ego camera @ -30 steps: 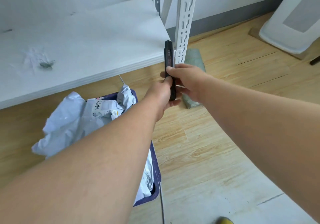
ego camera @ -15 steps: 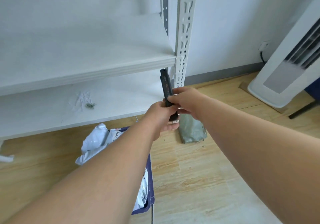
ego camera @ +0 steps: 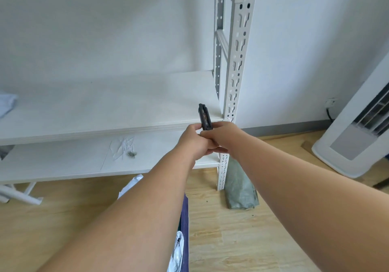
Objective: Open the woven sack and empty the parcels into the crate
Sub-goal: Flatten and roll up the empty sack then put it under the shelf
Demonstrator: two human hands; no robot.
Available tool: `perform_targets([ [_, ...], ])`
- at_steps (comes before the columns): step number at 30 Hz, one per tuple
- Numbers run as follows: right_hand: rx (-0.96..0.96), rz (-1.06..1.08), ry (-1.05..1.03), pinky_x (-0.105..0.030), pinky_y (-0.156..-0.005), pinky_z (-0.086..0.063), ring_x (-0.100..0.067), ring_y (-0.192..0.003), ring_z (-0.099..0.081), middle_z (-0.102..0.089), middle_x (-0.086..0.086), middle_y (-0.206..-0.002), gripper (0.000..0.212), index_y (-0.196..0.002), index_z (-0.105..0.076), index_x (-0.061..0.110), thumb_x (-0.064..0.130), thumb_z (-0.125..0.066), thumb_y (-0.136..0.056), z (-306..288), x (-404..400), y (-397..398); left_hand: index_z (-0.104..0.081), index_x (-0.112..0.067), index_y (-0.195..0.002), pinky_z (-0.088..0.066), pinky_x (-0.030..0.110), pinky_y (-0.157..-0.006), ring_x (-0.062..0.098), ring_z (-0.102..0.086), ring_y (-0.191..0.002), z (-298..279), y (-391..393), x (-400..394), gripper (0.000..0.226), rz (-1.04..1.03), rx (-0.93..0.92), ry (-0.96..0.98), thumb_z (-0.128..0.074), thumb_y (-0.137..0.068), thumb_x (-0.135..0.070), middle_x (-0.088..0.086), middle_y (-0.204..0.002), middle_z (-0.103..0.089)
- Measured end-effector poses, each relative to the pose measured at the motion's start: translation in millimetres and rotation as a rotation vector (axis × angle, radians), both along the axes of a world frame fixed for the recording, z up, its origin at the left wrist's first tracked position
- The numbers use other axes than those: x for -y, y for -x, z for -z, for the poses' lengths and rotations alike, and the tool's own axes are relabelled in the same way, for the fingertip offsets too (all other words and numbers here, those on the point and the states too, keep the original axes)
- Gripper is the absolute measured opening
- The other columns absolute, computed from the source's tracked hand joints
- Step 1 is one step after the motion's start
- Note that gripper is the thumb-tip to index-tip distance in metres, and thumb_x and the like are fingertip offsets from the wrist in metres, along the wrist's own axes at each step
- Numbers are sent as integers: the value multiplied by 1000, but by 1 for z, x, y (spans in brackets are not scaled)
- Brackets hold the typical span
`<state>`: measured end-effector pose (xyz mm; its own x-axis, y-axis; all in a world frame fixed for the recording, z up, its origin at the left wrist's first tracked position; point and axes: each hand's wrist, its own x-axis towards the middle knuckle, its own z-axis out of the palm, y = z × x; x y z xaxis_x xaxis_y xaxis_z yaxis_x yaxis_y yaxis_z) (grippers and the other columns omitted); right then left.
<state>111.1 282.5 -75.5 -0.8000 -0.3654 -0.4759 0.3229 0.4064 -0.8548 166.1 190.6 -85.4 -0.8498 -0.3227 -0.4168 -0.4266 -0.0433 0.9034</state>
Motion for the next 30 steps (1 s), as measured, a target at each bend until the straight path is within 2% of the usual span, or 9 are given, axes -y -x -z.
perform_targets([
  [3, -62, -6, -63, -39, -91, -56, -24, -85, -68, -71, -10, -97, 50, -124, -62, 23, 24, -77, -76, 3, 19, 18, -42, -23, -137, -56, 26, -73, 19, -68, -96, 0, 18, 16, 72, 43, 14, 149, -71, -74, -4, 6, -109, -68],
  [6, -120, -38, -173, -41, -93, -54, -25, -94, -69, -72, -8, -102, 56, -127, -59, 24, 33, -78, -75, 4, 34, 39, -43, -26, -136, -53, 33, -81, 23, -65, -91, 1, 38, 31, 64, 96, 28, 273, -69, -80, -11, 2, -108, -67],
  [9, -96, -37, -239, -42, -91, -55, -26, -94, -71, -72, -10, -103, 54, -125, -61, 18, 28, -79, -75, 6, 45, 62, -47, -25, -134, -50, 36, -86, 30, -63, -101, 7, 59, 42, 57, 160, 40, 336, -68, -82, -16, 0, -106, -65],
  [14, -33, 64, -238, -39, -93, -54, -26, -94, -71, -67, -9, -112, 83, -139, -46, 17, 30, -85, -68, 15, 59, 99, -57, -25, -126, -53, 39, -87, 26, -64, -101, 23, 96, 56, 49, 178, 33, 395, -70, -80, -23, 0, -106, -67],
  [19, 31, 115, -204, -42, -92, -54, -32, -96, -71, -69, -11, -94, 43, -113, -62, 12, 19, -79, -74, 33, 56, 119, -61, -23, -120, -54, 43, -89, 25, -65, -99, 40, 123, 55, 42, 170, 82, 362, -66, -79, -15, 2, -101, -70],
  [22, 84, 173, -160, -42, -92, -55, -34, -94, -72, -71, -14, -95, 23, -98, -61, 14, 13, -74, -78, 45, 56, 132, -53, -15, -130, -54, 41, -90, 23, -67, -87, 46, 136, 56, 50, 98, 123, 247, -65, -82, -8, -2, -97, -66],
  [24, 129, 181, -127, -40, -92, -55, -35, -94, -71, -71, -18, -102, 22, -97, -59, 16, 8, -72, -81, 51, 59, 143, -47, -10, -136, -53, 40, -94, 24, -67, -87, 50, 145, 61, 54, 52, 147, 175, -63, -84, -4, 1, -105, -64],
  [28, 182, 137, -99, -38, -93, -54, -30, -94, -63, -65, -19, -114, 39, -121, -60, 12, -8, -58, -87, 63, 63, 156, -47, -6, -137, -49, 39, -100, 23, -61, -97, 63, 154, 67, 53, -8, 170, 64, -64, -87, -2, 9, -122, -57],
  [30, 210, 125, -40, -32, -94, -52, -25, -91, -58, -63, -16, -111, 32, -115, -61, 12, -6, -54, -89, 67, 64, 158, -49, -9, -137, -46, 40, -104, 23, -60, -107, 68, 156, 68, 51, -4, 172, 37, -63, -88, -6, 7, -126, -56],
])
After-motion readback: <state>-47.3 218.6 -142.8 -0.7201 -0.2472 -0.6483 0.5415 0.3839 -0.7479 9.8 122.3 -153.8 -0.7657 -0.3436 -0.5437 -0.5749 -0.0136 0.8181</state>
